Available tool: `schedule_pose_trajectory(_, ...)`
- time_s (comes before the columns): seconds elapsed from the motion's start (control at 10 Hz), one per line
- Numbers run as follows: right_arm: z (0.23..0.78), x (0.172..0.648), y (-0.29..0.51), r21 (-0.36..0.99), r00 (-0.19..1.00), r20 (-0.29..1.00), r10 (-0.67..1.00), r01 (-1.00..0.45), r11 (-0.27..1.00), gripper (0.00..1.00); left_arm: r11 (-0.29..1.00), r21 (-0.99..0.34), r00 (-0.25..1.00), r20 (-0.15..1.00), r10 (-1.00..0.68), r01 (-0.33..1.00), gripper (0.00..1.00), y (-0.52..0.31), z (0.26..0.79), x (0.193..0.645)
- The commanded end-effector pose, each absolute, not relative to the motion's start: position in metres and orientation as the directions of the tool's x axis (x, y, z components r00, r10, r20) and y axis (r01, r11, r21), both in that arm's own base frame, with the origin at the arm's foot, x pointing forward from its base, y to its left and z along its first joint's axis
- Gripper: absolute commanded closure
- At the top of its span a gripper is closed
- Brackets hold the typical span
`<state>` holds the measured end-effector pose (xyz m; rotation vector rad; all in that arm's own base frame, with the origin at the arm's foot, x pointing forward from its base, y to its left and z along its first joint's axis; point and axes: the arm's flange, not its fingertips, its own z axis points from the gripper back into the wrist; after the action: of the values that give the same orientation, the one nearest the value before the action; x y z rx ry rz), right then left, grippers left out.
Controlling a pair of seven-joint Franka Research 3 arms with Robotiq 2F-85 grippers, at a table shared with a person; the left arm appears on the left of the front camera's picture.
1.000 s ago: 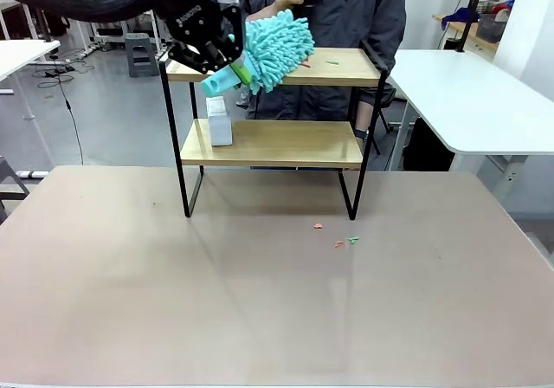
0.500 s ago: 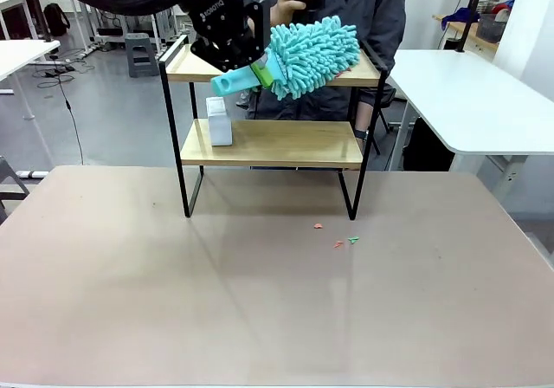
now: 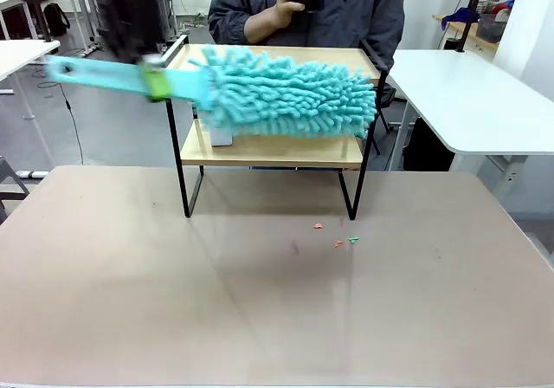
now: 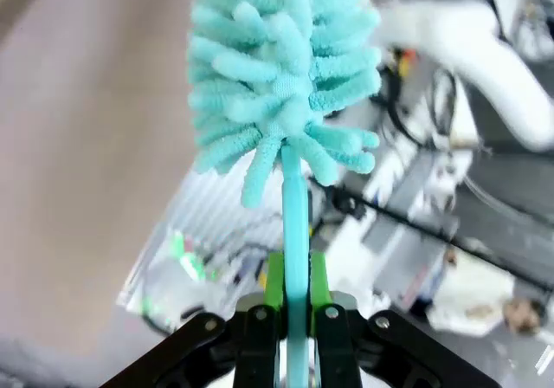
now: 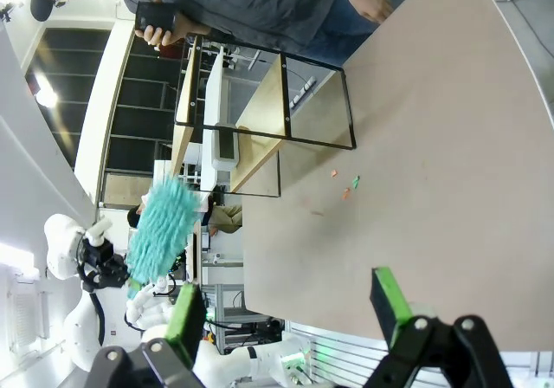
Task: Clean the shelf.
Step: Clean the remaining tier of the Shelf with the Duster once objects are removed.
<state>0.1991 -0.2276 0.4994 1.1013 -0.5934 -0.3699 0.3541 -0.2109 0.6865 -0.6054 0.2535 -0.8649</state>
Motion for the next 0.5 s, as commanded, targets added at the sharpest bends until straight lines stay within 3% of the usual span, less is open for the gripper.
schedule_pose_trajectory(0.0,0.501,0.201,-0.228,0.910,0.780,0.289,-0.555,-0.044,0.411,0.00,0.371,-0.667,0.571,0.100,-0.815,0.646,0.88,-0.173,0.689,0.336)
schedule_pose_trajectory(0.4,0.501,0.201,-0.228,0.910,0.780,0.289,-0.555,-0.044,0.411,0.00,0.281,-0.745,0.655,0.265,-0.708,0.605,0.88,-0.102,0.693,0.330)
